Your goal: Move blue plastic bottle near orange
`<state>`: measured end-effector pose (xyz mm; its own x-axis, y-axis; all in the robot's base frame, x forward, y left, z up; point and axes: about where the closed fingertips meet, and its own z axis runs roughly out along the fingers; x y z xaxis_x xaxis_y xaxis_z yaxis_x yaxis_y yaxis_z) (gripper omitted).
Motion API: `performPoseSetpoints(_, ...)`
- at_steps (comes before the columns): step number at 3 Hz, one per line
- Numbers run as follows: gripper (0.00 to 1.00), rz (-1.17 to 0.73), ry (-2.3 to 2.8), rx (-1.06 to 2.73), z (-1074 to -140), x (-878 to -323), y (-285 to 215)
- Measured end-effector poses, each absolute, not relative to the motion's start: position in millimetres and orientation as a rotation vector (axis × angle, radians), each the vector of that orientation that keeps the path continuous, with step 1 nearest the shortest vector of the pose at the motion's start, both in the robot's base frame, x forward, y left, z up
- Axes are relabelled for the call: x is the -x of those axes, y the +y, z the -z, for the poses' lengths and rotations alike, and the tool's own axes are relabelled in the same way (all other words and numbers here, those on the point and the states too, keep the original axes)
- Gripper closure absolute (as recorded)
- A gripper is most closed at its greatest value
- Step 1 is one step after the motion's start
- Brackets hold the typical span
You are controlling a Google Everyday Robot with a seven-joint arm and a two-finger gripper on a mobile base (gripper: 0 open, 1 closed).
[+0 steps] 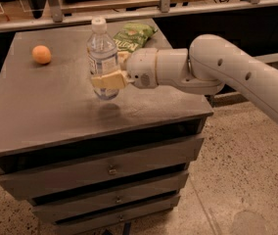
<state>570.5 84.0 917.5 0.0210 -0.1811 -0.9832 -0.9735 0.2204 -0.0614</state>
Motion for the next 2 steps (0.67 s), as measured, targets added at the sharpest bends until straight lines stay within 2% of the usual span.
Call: performPoseSetpoints(2,1.00,-0.725,1.371,1.111,-976,-634,80)
